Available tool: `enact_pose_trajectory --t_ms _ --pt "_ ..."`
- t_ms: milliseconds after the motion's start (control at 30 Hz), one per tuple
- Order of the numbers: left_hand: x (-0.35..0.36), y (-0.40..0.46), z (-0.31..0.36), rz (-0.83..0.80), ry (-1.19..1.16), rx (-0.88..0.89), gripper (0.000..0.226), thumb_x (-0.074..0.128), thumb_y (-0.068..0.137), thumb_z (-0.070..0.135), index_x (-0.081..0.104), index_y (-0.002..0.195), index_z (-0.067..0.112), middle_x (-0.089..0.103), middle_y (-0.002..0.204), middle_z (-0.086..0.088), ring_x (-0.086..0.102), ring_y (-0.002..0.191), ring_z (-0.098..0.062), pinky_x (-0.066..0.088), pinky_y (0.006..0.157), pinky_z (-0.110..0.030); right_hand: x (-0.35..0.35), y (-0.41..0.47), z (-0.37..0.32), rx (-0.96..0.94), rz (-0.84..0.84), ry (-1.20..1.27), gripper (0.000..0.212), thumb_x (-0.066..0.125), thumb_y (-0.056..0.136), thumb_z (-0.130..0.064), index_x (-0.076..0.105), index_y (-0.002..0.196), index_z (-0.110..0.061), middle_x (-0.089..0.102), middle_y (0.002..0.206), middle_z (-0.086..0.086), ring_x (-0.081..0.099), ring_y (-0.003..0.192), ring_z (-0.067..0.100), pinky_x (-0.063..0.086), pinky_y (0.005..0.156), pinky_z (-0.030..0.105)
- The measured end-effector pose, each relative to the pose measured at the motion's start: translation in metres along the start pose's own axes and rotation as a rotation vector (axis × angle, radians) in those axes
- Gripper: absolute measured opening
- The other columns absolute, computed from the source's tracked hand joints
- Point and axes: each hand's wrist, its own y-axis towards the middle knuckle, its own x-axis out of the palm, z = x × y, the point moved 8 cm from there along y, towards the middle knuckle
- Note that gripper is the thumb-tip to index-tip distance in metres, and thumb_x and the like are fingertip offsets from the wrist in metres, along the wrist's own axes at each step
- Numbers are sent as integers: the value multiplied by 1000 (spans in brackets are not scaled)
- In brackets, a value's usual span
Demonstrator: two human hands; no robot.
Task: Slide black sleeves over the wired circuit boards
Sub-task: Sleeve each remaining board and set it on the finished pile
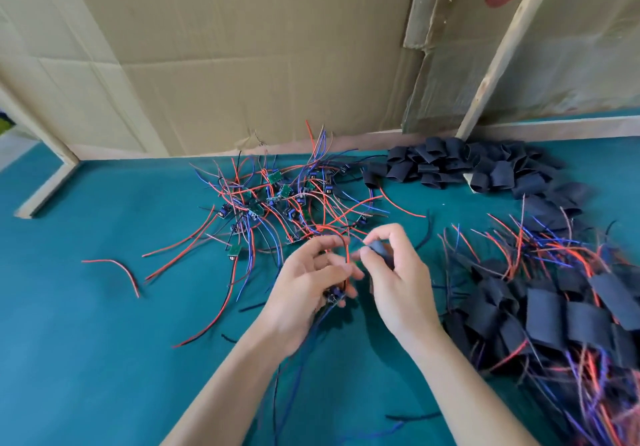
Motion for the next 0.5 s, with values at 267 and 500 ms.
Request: enact_pose_trajectory --t_ms 267,500 --pt "36 27 -6 74 -76 69 43 56 81 4 58 124 2 61 74 -10 53 55 -18 41 52 -23 -32 21 14 117 31 335 25 45 93 -41 68 89 -33 62 83 -7 50 64 17 36 58 29" --pt "28 23 -16 39 -37 92 31 56 87 10 73 113 16 57 72 -7 47 55 -16 40 54 -20 -38 28 22 262 61 605 28 47 90 -34 74 87 -30 62 96 4 42 54 11 33 51 27"
